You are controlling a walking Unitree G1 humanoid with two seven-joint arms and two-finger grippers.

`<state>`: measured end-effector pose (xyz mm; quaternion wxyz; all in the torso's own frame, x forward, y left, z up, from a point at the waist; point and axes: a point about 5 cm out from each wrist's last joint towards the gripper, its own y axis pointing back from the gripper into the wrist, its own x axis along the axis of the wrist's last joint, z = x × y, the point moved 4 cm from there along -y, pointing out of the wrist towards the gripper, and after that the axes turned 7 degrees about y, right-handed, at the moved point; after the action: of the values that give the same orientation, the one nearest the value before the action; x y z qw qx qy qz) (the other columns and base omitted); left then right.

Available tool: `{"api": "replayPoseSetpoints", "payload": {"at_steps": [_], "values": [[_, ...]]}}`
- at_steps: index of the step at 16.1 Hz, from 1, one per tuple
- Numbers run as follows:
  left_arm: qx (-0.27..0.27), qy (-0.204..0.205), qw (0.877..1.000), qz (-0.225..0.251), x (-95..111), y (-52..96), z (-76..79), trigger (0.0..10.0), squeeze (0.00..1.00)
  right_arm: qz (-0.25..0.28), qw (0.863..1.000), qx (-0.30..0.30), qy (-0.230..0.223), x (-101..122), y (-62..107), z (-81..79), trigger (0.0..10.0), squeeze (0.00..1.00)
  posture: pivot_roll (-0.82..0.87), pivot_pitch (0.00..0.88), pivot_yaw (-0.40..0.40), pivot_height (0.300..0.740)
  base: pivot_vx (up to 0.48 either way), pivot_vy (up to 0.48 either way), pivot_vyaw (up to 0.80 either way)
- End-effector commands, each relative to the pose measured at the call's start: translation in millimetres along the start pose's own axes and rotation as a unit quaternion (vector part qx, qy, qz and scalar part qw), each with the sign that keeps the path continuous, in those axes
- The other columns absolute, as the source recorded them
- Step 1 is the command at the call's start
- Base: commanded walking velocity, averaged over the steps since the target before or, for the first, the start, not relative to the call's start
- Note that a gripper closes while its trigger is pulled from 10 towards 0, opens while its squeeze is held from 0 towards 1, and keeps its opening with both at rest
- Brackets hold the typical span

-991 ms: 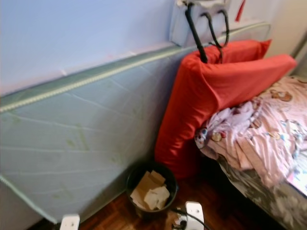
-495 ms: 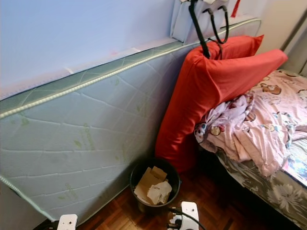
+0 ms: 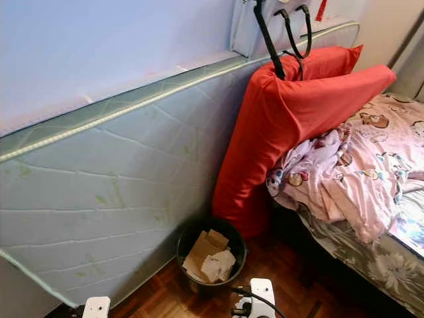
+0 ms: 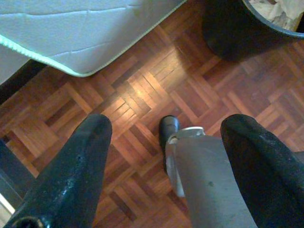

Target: Clean up the room

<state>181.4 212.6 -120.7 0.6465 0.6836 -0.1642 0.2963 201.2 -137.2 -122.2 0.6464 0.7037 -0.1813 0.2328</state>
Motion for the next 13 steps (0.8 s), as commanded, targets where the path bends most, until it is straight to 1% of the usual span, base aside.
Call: {"api": "replayPoseSetpoints", "payload": {"at_steps": [1, 2, 3, 5, 6, 11, 13], "values": [[-0.003, -0.004, 1.000, -0.003, -1, -0.2, 2.6, 10.0, 0.00, 0.000, 1.000, -0.002, 0.011, 2, 0.1, 3.5, 10.0, 0.00, 0.12, 0.000, -0.106, 0.740, 0.000, 0.000, 0.00], [-0.004, -0.002, 1.000, 0.000, 1, -0.5, 3.0, 10.0, 0.00, 0.001, 1.000, 0.000, 0.019, 3, 0.0, 3.4, 10.0, 0.00, 0.12, 0.000, -0.105, 0.740, 0.000, 0.000, 0.00], [-0.004, -0.002, 1.000, 0.001, 2, -0.7, 3.3, 10.0, 0.00, 0.003, 1.000, -0.001, 0.024, 3, -0.1, 3.7, 10.0, 0.00, 0.12, 0.000, -0.105, 0.740, 0.259, 0.000, 0.00], [-0.004, -0.003, 1.000, 0.004, 3, -1.0, 3.8, 10.0, 0.00, 0.003, 1.000, -0.005, 0.028, 4, -0.2, 4.3, 10.0, 0.00, 0.12, 0.000, -0.105, 0.740, 0.259, 0.000, 0.80], [-0.004, -0.002, 1.000, 0.006, 5, -1.4, 4.5, 10.0, 0.00, 0.003, 1.000, -0.007, 0.011, 4, -0.2, 4.2, 10.0, 0.00, 0.12, 0.000, -0.103, 0.740, 0.262, 0.000, 0.00], [-0.006, 0.001, 1.000, 0.014, 9, -2.3, 7.3, 10.0, 0.00, 0.002, 1.000, -0.006, 0.019, 5, -0.5, 3.9, 10.0, 0.00, 0.12, 0.000, -0.107, 0.740, 0.260, 0.000, 0.00], [-0.006, 0.001, 1.000, 0.016, 10, -2.4, 7.0, 10.0, 0.00, 0.004, 1.000, -0.002, 0.030, 6, -0.7, 3.3, 10.0, 0.00, 0.12, 0.000, -0.108, 0.740, 0.262, 0.000, 0.00]]}}
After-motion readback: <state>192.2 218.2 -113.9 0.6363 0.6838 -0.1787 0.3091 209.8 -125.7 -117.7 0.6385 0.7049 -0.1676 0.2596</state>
